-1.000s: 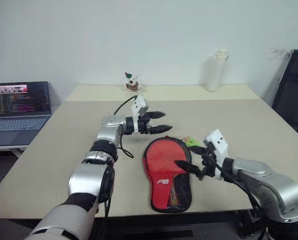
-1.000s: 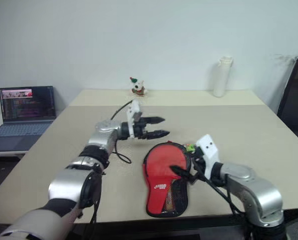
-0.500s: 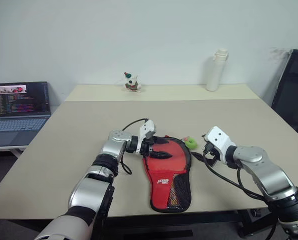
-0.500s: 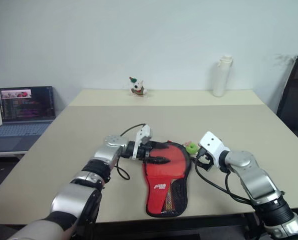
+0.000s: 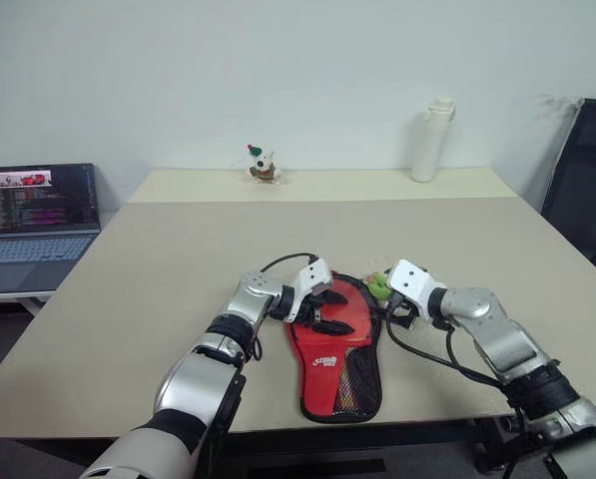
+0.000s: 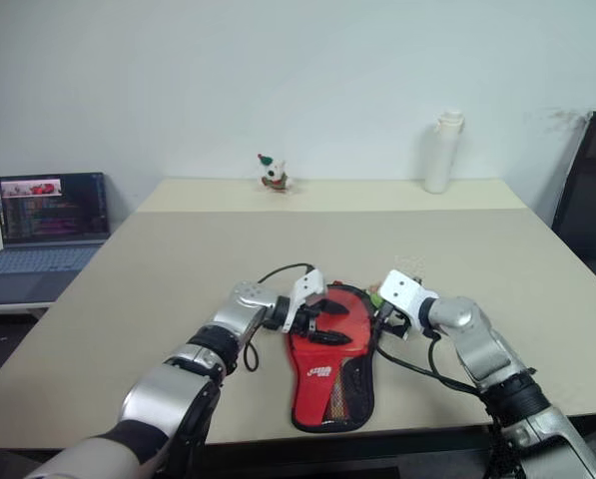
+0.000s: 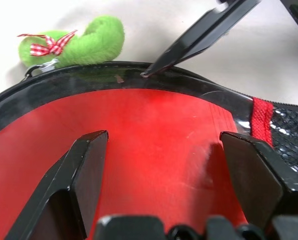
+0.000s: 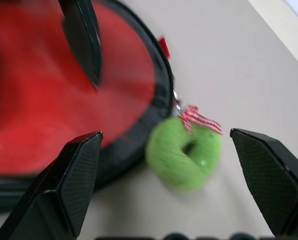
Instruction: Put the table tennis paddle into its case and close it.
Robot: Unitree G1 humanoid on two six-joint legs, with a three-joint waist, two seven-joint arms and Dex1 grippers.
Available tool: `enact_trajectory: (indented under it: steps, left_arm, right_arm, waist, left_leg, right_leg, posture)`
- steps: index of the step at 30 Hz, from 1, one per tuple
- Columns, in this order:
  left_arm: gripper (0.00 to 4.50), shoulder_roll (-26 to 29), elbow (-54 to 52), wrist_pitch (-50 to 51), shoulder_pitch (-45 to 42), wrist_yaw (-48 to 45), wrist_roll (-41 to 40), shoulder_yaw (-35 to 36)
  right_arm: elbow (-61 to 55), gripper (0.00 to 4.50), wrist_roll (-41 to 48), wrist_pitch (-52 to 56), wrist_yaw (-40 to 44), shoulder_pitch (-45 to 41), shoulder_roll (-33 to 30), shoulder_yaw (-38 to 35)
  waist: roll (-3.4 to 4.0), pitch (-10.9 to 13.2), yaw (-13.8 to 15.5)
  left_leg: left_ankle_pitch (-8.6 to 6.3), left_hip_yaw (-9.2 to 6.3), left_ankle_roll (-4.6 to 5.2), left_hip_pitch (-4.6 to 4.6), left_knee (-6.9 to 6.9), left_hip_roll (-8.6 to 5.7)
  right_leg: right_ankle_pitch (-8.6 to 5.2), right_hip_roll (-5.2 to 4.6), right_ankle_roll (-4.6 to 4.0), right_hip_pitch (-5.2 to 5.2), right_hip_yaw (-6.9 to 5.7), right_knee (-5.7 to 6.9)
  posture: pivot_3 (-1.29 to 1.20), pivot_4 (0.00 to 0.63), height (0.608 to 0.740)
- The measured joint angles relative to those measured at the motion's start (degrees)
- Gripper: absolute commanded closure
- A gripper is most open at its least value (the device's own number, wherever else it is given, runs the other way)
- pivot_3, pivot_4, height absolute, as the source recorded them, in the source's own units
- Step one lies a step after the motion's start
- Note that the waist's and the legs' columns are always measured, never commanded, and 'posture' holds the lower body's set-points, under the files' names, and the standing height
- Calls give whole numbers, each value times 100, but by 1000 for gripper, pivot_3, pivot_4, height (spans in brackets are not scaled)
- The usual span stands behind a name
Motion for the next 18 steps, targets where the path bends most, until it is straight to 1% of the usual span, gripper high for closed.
enact_trajectory:
  steps: [2, 5, 7, 13, 18]
  left_arm:
    - [606, -5, 0, 4, 0, -6, 2, 3]
    - [606, 1, 0, 8, 0, -14, 2, 4]
    - [606, 9, -2, 8, 1, -31, 0, 4]
    - [606, 119, -55, 0, 67, -114, -34, 19]
    - [606, 121, -62, 3, 74, -115, -35, 15]
  right_arm:
    - [423, 0, -176, -359, 42, -169, 64, 73]
    - [628, 0, -187, -586, 190, -245, 69, 51]
    - [621, 0, -51, -588, 463, -247, -3, -7]
    - [313, 0, 494, -460, 1281, -120, -481, -528]
    - [512, 0, 344, -590, 1294, -53, -458, -505]
  waist:
    - [0, 0, -2]
    - [0, 0, 0]
    - [1, 0, 0]
    - [2, 1, 2]
    - [2, 1, -10]
  left_leg:
    - [0, 0, 0, 0, -1, 0]
    - [0, 0, 0, -1, -1, 1]
    - [0, -1, 0, -1, 0, 2]
    - [0, -4, 0, 2, 0, 3]
    - [0, -2, 0, 7, 0, 2]
  right_leg:
    - [5, 0, -8, 0, 0, 0]
    - [7, 0, -11, 0, 1, 0]
    - [7, -1, -12, 0, 1, 0]
    - [8, -1, -13, 3, -1, 0]
    - [6, 0, -10, 3, 3, 5]
  posture:
    - [0, 150, 740]
    - [0, 150, 740]
    - [0, 150, 740]
    - [0, 150, 740]
    - [0, 150, 740]
